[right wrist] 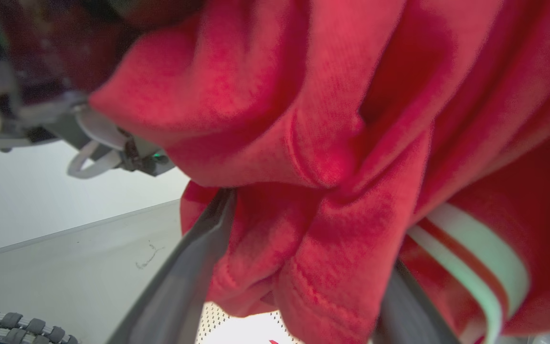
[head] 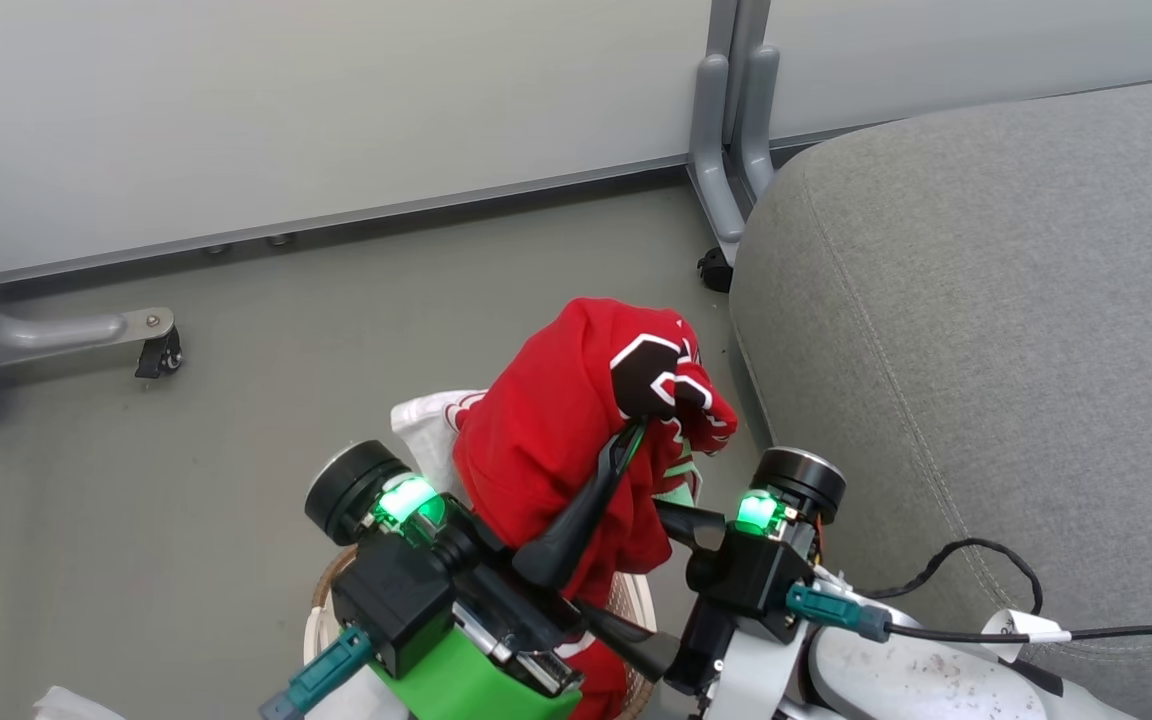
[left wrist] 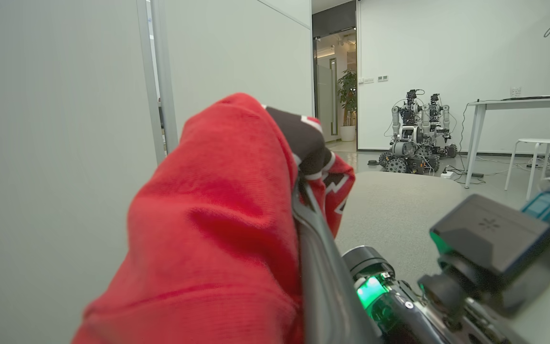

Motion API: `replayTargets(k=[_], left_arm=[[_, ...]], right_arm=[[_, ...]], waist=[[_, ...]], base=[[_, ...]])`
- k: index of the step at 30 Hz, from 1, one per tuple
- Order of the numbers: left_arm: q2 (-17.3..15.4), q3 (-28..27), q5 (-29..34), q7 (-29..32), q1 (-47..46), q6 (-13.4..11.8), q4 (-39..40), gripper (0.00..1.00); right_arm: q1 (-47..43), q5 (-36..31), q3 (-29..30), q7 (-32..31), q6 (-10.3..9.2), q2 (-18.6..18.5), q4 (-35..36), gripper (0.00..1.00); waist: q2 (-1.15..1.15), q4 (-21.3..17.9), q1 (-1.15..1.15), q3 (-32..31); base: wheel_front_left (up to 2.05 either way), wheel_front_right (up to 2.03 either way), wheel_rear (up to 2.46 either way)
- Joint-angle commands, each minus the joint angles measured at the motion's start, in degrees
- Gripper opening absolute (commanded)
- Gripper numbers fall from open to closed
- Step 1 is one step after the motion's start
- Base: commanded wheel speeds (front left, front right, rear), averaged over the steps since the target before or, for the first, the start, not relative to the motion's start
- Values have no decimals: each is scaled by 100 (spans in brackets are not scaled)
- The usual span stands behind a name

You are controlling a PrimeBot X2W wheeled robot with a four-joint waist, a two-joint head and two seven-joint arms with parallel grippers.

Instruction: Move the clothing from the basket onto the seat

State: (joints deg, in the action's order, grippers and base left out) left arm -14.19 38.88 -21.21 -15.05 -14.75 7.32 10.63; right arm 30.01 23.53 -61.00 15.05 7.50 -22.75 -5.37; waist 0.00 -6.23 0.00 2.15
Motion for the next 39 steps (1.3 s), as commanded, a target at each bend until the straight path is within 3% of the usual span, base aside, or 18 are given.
replayTargets(k=[1, 9, 10, 11, 35, 36, 37, 38, 39], left_arm=[[13, -47, 4, -19, -79, 21, -21, 0], [-4, -53, -31, -19, -87, 21, -59, 0], [-2, -51, -28, -19, -89, 21, -65, 0], [0, -53, -27, -19, -89, 21, -69, 0], [41, -142, -39, -19, 26, 21, -108, 0], [33, -150, -13, -19, 23, 21, -115, 9], [32, -167, 17, -19, 25, 21, -123, 38], [35, -178, 34, -19, 31, 22, -135, 79], [37, -177, 53, -18, 38, 22, -150, 100]], right_arm=[[57, -39, 8, 20, -1, 60, -42, 100], [65, -58, 95, 19, -1, 246, -131, 97], [57, -40, 84, 19, -2, 251, -142, 22], [53, -21, 91, 20, -2, 255, -146, 0], [-181, -54, 443, 20, -2, 264, -110, 0], [-204, -71, 508, 20, -2, 276, -79, 0], [-232, -98, 559, 20, -2, 283, -50, 0], [-271, -136, 622, 20, -2, 296, -9, 0], [-300, -180, 686, 20, -2, 307, 35, 0]], waist=[[0, 4, 0, 3], [0, 36, 0, 15], [0, 42, 0, 16], [0, 45, 0, 17], [0, 64, 0, -13], [0, 68, 0, -12], [0, 71, 0, -11], [0, 74, 0, -10], [0, 76, 0, -10]], base=[[0, 0, 0], [0, 0, 0], [0, 0, 0], [0, 0, 0], [0, 0, 0], [0, 0, 0], [0, 0, 0], [0, 0, 0], [0, 0, 0]])
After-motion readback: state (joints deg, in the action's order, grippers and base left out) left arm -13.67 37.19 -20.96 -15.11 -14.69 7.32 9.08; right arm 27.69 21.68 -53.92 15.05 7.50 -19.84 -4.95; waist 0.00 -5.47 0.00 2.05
